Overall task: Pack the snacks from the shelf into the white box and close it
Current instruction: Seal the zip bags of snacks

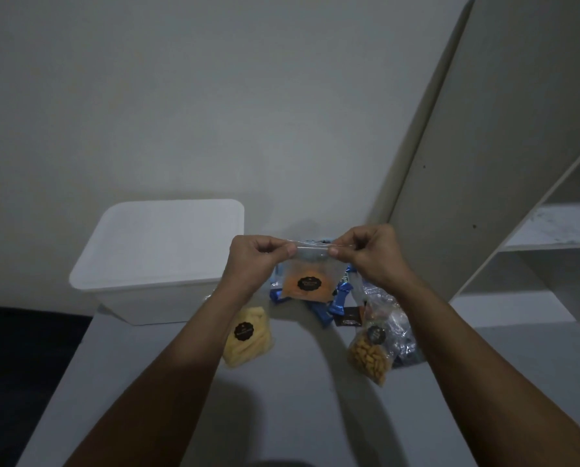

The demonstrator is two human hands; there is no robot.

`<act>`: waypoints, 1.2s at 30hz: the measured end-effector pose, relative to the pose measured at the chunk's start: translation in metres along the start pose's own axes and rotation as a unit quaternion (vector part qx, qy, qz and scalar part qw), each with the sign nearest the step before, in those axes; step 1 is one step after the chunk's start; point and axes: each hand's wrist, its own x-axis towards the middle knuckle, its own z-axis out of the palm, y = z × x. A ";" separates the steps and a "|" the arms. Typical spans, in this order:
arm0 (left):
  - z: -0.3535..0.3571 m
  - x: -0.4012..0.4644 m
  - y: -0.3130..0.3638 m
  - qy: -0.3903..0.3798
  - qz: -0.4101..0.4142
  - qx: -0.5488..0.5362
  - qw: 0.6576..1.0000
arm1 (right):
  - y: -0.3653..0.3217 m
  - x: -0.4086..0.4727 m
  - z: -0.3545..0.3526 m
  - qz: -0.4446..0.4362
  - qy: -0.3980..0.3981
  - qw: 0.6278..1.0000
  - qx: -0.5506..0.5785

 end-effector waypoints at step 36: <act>-0.017 -0.031 -0.023 -0.222 -0.154 -0.022 0.963 | 0.012 -0.020 0.042 -0.025 -0.039 0.998 -0.043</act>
